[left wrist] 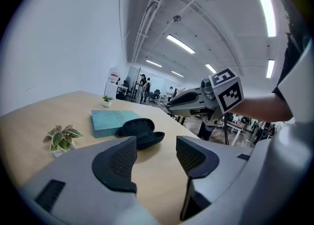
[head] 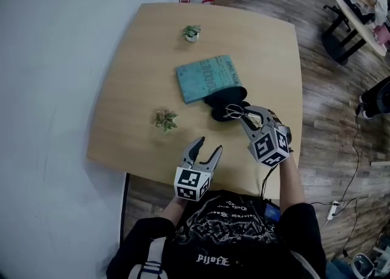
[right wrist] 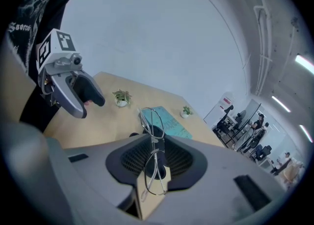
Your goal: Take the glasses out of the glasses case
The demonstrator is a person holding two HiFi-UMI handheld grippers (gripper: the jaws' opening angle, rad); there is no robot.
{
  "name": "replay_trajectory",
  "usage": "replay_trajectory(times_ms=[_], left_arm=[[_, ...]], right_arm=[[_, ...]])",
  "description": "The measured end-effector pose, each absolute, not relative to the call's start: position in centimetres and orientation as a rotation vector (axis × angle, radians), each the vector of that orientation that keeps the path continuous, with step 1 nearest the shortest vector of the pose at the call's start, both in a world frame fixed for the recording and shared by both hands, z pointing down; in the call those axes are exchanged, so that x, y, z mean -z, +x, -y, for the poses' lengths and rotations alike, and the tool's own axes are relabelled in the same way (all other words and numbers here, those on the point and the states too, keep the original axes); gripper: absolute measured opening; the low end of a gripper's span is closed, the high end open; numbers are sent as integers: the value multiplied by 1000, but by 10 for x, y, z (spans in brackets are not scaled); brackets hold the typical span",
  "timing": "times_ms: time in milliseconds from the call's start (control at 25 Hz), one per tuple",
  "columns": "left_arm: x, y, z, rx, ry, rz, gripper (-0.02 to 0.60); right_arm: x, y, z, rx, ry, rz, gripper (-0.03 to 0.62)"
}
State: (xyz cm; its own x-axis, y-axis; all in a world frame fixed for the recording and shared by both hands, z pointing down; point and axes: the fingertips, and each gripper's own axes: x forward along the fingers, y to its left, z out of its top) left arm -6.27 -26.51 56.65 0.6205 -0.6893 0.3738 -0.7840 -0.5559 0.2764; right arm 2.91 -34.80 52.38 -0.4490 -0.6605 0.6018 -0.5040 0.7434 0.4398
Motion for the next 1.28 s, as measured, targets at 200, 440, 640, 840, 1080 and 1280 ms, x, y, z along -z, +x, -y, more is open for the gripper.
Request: replay_trajectory(times_ms=[200,440,640,840,1080,1280], left_arm=[[-552,-48,243,-305,2464,1163,258],[-538,-25,219,-281,2506,1141,258],[-524,-7,193,-266,2549,1112,258],[-519,7,166,-267,2575,1101,258],[-516,20,138,-244,2578,1113,257],[-522,32,113,-259,2583,1105,258]], right_arm=[[-501,47,319,266,941,2160,92],[-482,75,277,225,1099,2207,92],[-470,94,236,185,1215,2239,92],[-468,113,195,129,1324,2262,92],[-470,138,151,68,1447,2277,92],[-482,154,116,-11,1552,2295,92]])
